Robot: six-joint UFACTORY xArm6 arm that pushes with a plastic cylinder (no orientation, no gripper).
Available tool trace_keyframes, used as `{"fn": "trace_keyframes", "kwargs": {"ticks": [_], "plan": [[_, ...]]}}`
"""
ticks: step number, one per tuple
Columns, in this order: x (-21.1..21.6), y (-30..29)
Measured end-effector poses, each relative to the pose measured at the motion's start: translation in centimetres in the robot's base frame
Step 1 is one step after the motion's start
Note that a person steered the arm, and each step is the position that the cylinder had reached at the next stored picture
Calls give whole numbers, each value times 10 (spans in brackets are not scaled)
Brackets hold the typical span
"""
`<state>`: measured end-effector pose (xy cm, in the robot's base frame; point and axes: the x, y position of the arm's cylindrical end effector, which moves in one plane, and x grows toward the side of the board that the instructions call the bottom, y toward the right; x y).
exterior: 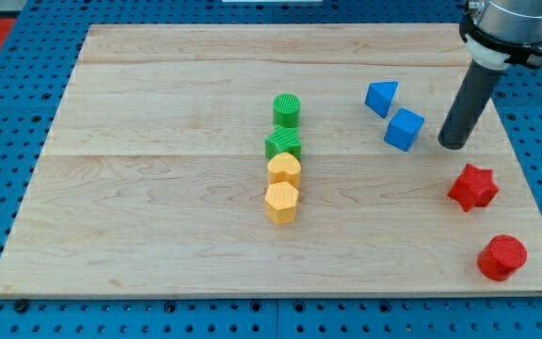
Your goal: Push your arm to touch the right side of the blue cube
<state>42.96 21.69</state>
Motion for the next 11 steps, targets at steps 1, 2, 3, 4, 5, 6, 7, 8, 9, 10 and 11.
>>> {"fn": "trace_keyframes", "kwargs": {"ticks": [1, 2, 3, 4, 5, 6, 7, 8, 9, 10, 11], "plan": [[-2, 0], [-2, -3], [-9, -3], [-26, -3], [-27, -4], [-27, -11], [-27, -15], [-27, -19], [-27, -25], [-27, -25], [-27, -2]]}}
